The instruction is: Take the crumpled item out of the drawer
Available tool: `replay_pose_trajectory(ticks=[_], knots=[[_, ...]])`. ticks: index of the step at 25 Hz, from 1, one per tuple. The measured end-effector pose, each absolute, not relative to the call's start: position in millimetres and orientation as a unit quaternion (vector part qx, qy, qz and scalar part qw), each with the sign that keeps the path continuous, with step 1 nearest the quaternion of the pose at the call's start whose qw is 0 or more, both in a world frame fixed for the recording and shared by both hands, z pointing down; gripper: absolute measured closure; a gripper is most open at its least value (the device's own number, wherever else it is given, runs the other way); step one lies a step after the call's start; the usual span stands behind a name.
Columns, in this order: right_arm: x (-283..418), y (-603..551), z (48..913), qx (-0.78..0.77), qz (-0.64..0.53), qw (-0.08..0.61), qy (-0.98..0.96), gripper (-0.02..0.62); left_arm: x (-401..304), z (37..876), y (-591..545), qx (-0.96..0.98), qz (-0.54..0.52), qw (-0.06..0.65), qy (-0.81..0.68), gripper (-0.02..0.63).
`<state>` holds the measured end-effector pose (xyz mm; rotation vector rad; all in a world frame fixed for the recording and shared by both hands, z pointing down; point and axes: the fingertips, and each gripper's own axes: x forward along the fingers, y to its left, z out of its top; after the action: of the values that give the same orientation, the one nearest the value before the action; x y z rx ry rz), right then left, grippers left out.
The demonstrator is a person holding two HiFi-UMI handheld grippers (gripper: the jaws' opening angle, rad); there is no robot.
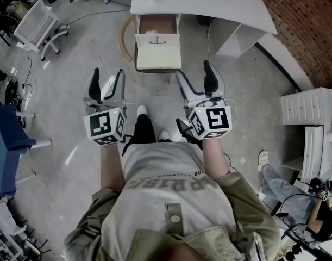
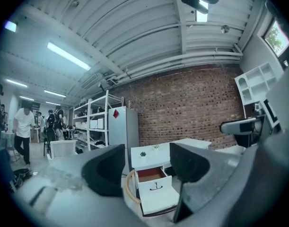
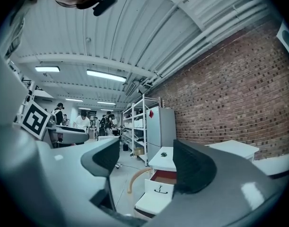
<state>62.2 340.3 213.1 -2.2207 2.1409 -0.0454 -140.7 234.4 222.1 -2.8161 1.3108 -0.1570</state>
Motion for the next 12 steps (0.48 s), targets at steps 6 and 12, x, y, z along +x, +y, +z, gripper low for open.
replay_pose_trajectory(ticks=[6,12], knots=[[74.1,305.5,226.7,-0.724,-0.025,0.019,0.689,0.25,-125.9,233.0,195.3,-0.908,-0.06,0.014,0.415,0.307],[85.2,246.4,241.1,-0.729,-0.047,0.013,0.683,0.25,-111.5,254.2,131.6,-0.912,-0.091,0.001,0.4,0.307]])
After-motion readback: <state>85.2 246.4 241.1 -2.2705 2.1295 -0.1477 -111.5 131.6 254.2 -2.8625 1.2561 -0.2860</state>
